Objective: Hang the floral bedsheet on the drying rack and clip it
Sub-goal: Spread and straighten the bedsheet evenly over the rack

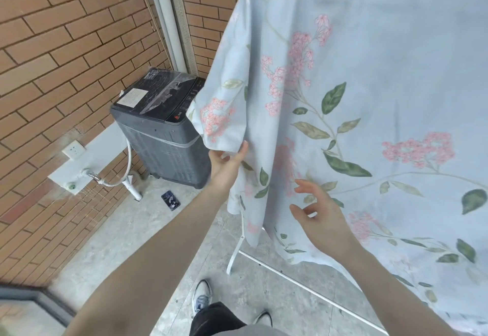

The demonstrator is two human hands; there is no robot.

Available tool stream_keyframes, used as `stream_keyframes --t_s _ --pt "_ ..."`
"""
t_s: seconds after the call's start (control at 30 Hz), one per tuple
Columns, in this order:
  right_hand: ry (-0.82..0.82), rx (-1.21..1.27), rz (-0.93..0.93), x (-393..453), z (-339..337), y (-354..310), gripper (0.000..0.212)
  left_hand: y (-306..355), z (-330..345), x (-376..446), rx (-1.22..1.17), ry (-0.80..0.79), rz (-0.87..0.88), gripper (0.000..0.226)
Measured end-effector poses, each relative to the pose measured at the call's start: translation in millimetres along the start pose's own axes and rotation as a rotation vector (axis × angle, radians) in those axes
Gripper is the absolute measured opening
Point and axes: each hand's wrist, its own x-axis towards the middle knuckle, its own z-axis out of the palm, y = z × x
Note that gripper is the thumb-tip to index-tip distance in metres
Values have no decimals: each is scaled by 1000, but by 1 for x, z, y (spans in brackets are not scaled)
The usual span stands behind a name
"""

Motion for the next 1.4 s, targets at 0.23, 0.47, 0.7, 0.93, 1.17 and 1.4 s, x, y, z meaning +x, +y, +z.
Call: stream_keyframes --t_s 0.23,0.47,0.7,0.93,1.17,1.4 --pt "-34 -22 -16 2 -5 -2 48 51 -17 2 -158 186 10 44" --pt "-55 -63 -69 19 3 -22 46 77 -49 34 43 325 61 37" --pt "-15 -59 -38 18 5 -17 47 127 -56 82 306 409 118 37" --pt "69 45 69 2 6 4 48 38 -22 9 340 262 184 28" --pt "234 43 320 -41 1 54 46 -70 -9 -63 549 -279 76 16" --pt "330 21 513 -88 0 88 42 -93 16 -62 948 -849 106 24"
